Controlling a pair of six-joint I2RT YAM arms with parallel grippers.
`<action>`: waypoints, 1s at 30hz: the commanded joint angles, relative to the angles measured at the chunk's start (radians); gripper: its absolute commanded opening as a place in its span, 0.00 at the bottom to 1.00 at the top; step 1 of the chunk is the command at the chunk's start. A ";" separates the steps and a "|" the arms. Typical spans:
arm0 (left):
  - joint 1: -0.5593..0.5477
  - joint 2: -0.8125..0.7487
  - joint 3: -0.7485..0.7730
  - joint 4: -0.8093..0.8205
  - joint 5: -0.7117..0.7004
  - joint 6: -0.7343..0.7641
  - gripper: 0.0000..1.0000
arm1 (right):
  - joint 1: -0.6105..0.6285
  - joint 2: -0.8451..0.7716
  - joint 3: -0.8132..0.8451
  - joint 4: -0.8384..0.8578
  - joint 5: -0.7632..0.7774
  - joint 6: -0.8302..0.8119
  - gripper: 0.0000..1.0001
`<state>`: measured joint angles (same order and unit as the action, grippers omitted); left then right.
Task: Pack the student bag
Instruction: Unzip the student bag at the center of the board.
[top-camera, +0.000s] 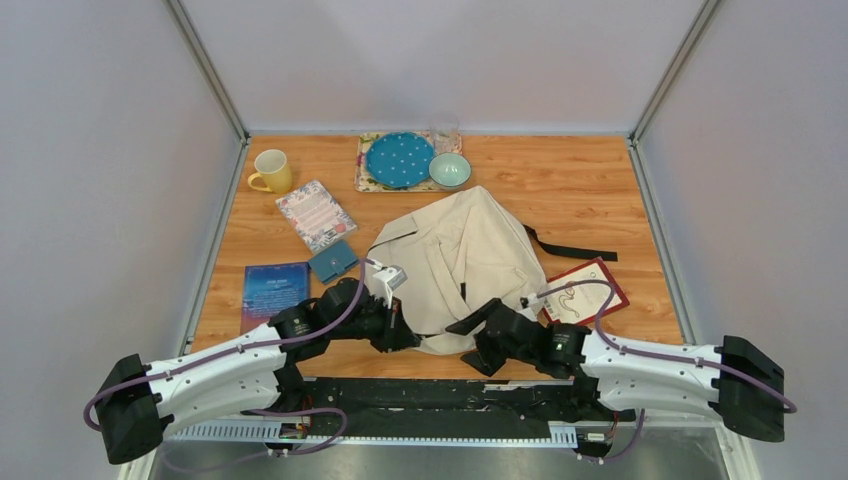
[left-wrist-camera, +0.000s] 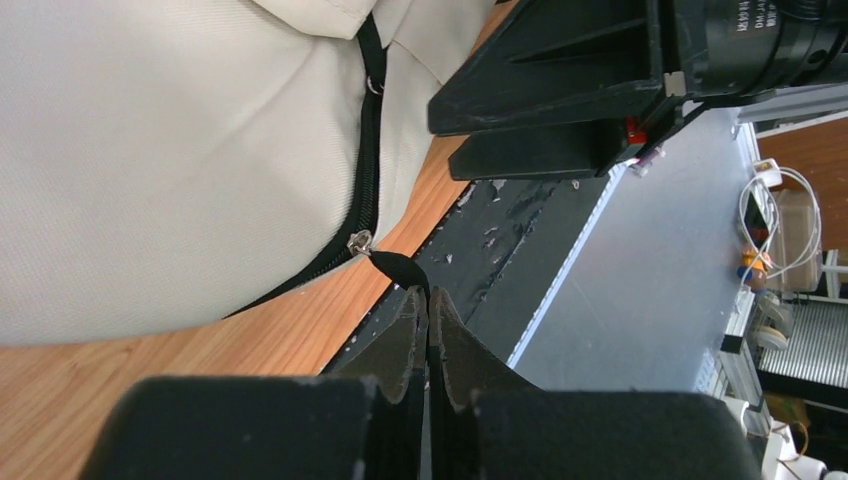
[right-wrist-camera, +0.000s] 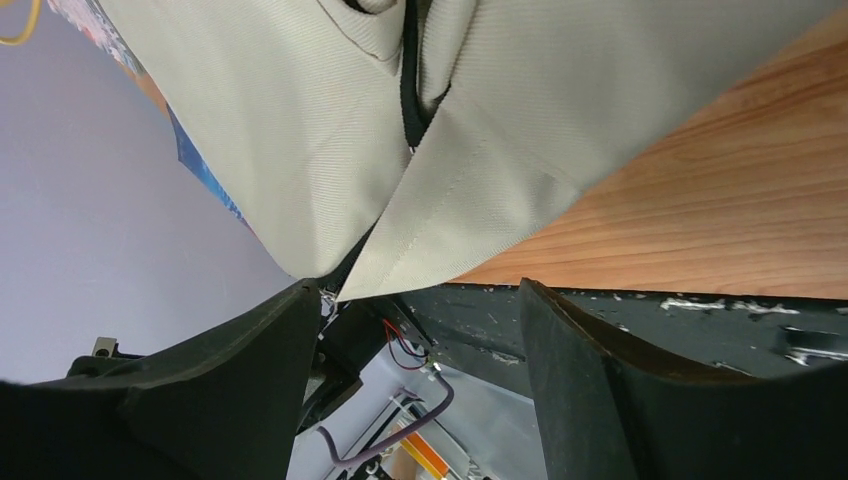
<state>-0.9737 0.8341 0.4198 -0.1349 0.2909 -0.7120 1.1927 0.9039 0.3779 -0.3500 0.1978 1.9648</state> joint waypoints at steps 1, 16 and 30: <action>-0.003 -0.004 0.028 0.069 0.060 -0.001 0.00 | 0.004 0.072 0.065 0.120 0.008 0.054 0.76; -0.023 -0.004 0.022 0.129 0.131 -0.015 0.00 | -0.010 0.245 0.076 0.200 0.064 0.092 0.33; -0.028 -0.119 -0.003 -0.159 -0.056 0.042 0.00 | -0.036 -0.075 0.053 -0.162 0.382 -0.056 0.00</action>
<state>-0.9890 0.7727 0.4175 -0.1398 0.2844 -0.6979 1.1896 0.9325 0.4545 -0.3481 0.3481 1.9686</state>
